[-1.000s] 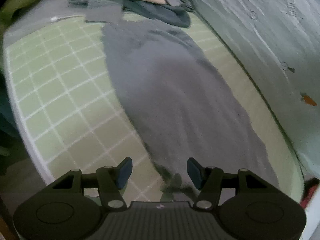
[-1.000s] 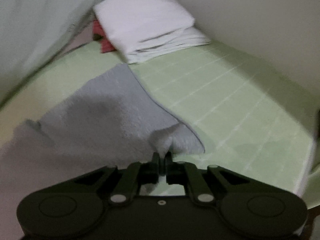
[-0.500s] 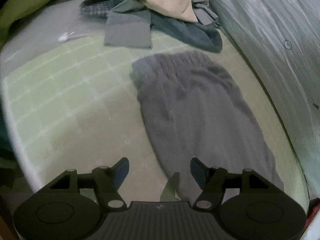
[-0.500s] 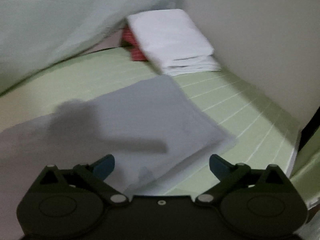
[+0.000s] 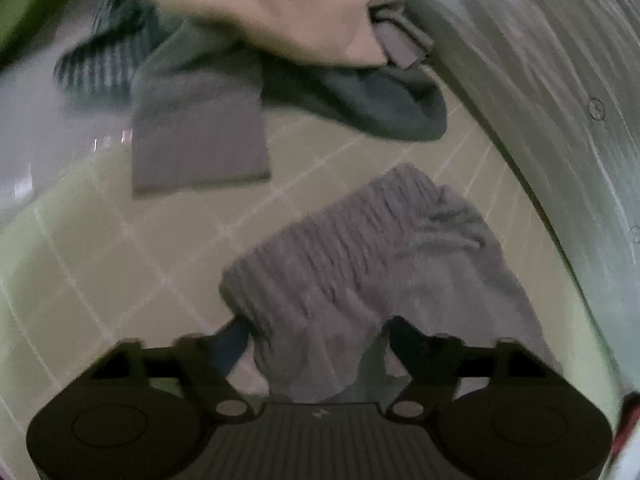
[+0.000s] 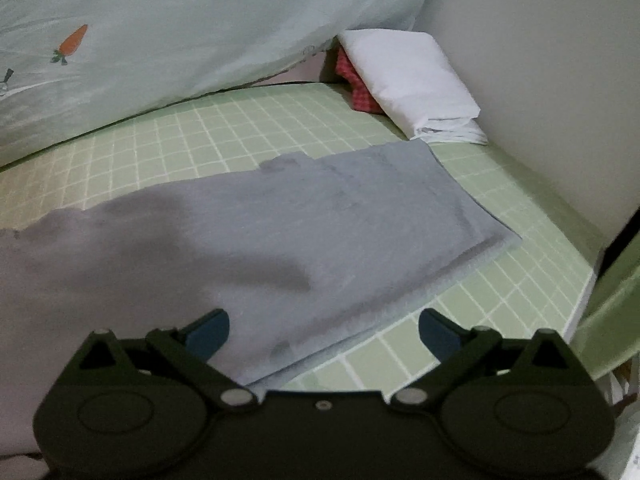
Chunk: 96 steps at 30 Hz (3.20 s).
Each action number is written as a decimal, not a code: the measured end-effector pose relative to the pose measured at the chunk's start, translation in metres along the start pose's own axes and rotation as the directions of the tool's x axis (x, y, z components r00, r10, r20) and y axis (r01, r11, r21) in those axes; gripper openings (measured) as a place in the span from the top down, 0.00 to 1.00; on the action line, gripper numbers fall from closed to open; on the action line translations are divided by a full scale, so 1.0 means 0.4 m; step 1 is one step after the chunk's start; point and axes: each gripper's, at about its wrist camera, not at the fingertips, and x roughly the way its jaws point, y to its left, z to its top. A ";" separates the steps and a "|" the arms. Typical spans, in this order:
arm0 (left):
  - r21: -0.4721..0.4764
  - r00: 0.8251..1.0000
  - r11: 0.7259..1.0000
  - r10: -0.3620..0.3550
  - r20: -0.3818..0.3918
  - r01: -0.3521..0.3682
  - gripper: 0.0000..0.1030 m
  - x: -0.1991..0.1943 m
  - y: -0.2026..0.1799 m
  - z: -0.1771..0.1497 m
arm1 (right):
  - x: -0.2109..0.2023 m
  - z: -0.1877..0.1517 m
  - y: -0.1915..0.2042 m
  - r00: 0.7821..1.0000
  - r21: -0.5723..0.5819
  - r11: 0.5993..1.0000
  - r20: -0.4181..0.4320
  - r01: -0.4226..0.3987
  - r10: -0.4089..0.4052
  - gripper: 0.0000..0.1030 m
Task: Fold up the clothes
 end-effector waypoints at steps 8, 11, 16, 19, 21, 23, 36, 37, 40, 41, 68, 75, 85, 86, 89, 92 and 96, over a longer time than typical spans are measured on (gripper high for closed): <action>0.015 0.997 1.000 -0.013 0.076 0.012 0.82 -0.067 0.083 0.005 | -0.032 -0.037 0.065 0.999 -0.024 1.000 -0.031 0.010 -0.011 0.01; 0.009 0.996 0.999 0.032 0.089 -0.033 0.74 -0.086 0.118 -0.006 | -0.033 -0.038 0.086 0.999 -0.032 0.999 -0.040 -0.008 0.007 0.01; -0.015 0.997 1.000 -0.013 0.077 0.014 0.47 -0.081 0.133 -0.004 | -0.029 -0.032 0.108 0.998 -0.035 0.998 -0.049 -0.048 0.046 0.01; 0.030 0.997 0.999 0.027 0.078 -0.029 0.47 -0.068 0.109 0.001 | -0.023 -0.028 0.114 0.997 -0.032 0.998 -0.049 -0.060 0.058 0.01; 0.019 0.997 0.999 0.046 0.065 -0.047 0.48 -0.055 0.105 0.002 | -0.019 -0.027 0.112 0.997 -0.031 0.997 -0.049 -0.065 0.064 0.01; 0.000 0.996 0.999 0.050 0.071 -0.050 0.69 -0.050 0.105 0.001 | -0.015 -0.025 0.108 0.997 -0.029 0.997 -0.049 -0.068 0.067 0.01; 0.334 0.942 0.937 -0.196 0.272 0.099 0.82 -0.207 -0.219 -0.121 | 0.060 -0.024 -0.062 0.996 0.021 0.997 -0.047 -0.078 0.079 0.01; 0.377 0.939 0.919 -0.224 0.263 0.114 0.82 -0.216 -0.260 -0.148 | 0.069 -0.023 -0.081 0.996 0.023 0.997 -0.047 -0.080 0.081 0.01; 0.494 0.938 0.853 -0.295 0.185 0.171 0.81 -0.221 -0.378 -0.261 | 0.093 -0.019 -0.140 0.995 0.026 0.996 -0.046 -0.084 0.085 0.01; 0.526 0.938 0.828 -0.312 0.149 0.192 0.81 -0.218 -0.414 -0.304 | 0.101 -0.017 -0.161 0.995 0.025 0.996 -0.045 -0.085 0.086 0.01; 0.422 0.988 0.897 -0.155 0.018 0.133 0.34 -0.120 -0.537 -0.394 | 0.297 0.095 -0.280 0.989 0.044 0.988 -0.006 -0.150 0.151 0.01; 0.510 0.990 0.850 -0.142 -0.019 0.131 0.83 -0.018 -0.637 -0.364 | 0.357 0.152 -0.278 0.996 0.114 0.990 0.010 -0.084 0.083 0.01; 0.571 0.972 0.788 -0.156 -0.176 0.230 0.24 0.033 -0.691 -0.433 | 0.397 0.158 -0.301 0.999 0.080 0.996 -0.019 -0.037 0.038 0.01; 0.563 0.971 0.793 -0.160 -0.176 0.233 0.22 0.029 -0.686 -0.427 | 0.399 0.160 -0.311 0.999 0.086 0.996 -0.012 -0.036 0.037 0.01; 0.528 0.972 0.817 -0.174 -0.159 0.232 0.18 0.005 -0.669 -0.414 | 0.407 0.170 -0.341 0.999 0.089 0.996 0.015 -0.031 0.030 0.01; 0.496 0.976 0.841 -0.177 -0.125 0.216 0.15 -0.025 -0.655 -0.401 | 0.420 0.183 -0.370 0.998 0.061 0.998 0.051 -0.030 0.027 0.00; 0.482 0.985 0.859 -0.159 -0.070 0.173 0.14 -0.055 -0.647 -0.379 | 0.472 0.204 -0.409 0.996 0.004 0.997 0.046 -0.081 0.081 0.00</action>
